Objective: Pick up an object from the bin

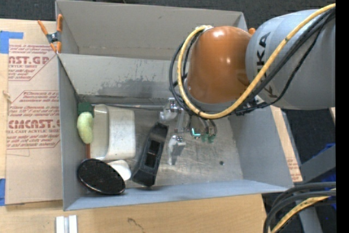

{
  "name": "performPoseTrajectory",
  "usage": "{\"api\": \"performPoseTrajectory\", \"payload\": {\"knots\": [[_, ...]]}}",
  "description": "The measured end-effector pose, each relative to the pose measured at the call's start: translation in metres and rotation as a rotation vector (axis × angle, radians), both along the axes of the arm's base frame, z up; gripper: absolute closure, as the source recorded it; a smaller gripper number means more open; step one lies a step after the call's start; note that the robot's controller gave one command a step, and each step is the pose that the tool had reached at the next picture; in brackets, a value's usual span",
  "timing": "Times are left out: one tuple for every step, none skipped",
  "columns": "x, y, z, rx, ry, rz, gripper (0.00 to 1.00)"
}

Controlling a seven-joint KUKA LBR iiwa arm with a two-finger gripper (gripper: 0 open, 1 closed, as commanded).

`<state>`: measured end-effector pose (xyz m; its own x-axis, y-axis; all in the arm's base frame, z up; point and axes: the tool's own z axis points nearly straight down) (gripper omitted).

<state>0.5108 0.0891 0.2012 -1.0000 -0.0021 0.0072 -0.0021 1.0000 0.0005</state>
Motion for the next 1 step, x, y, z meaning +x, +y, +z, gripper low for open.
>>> {"api": "performPoseTrajectory", "payload": {"knots": [[0.0019, -0.0006, 0.0040, 0.001, -0.008, -0.002, 1.00]]}}
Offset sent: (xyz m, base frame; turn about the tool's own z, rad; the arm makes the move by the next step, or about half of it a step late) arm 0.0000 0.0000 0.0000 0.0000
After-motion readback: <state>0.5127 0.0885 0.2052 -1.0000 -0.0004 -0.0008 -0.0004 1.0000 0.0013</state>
